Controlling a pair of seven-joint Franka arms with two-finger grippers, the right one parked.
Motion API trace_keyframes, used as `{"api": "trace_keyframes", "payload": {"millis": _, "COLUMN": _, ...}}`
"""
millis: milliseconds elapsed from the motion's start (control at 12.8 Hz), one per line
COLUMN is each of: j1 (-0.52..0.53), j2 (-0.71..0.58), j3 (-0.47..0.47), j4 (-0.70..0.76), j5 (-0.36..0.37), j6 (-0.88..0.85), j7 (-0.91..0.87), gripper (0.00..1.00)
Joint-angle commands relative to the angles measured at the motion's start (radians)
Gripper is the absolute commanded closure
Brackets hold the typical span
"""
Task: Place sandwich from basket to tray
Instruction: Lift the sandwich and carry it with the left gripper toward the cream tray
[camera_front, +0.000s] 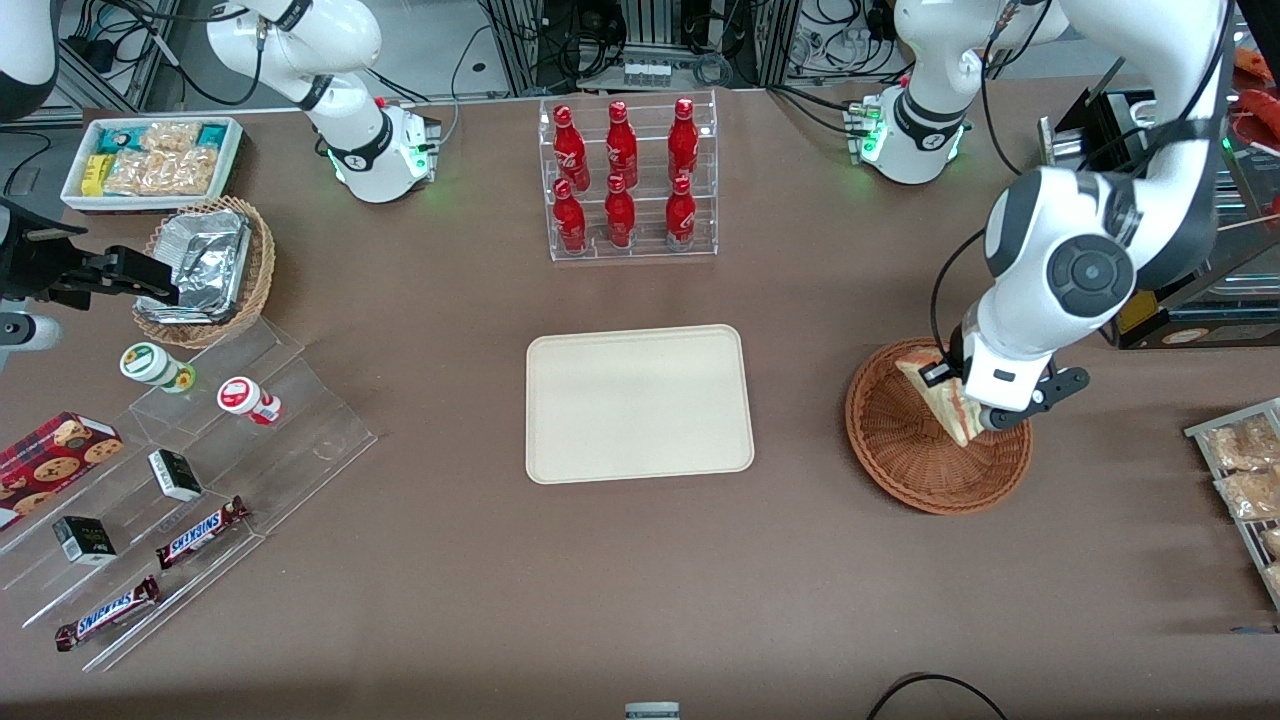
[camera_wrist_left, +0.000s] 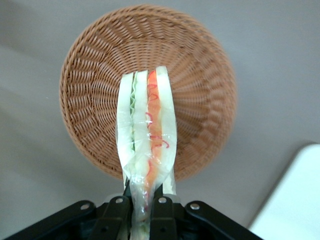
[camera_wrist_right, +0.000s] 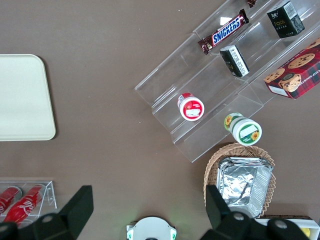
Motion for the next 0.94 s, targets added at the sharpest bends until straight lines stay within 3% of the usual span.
{"api": "trace_keyframes", "payload": {"millis": 0, "j1": -0.003, "j2": 0.038, "j3": -0.087, "j4": 0.139, "j5": 0.017, "j6": -0.096, "j7": -0.009, "gripper": 1.0}}
{"api": "trace_keyframes", "payload": {"millis": 234, "j1": -0.001, "j2": 0.076, "j3": -0.215, "j4": 0.167, "j5": -0.003, "j6": -0.085, "j7": -0.014, "gripper": 1.0}}
{"api": "trace_keyframes", "payload": {"millis": 547, "j1": -0.003, "j2": 0.218, "j3": -0.373, "j4": 0.267, "j5": 0.014, "j6": -0.085, "j7": -0.061, "gripper": 1.0}}
{"api": "trace_keyframes", "payload": {"millis": 859, "j1": -0.096, "j2": 0.294, "j3": -0.398, "j4": 0.271, "j5": 0.043, "j6": 0.019, "j7": -0.066, "gripper": 1.0}}
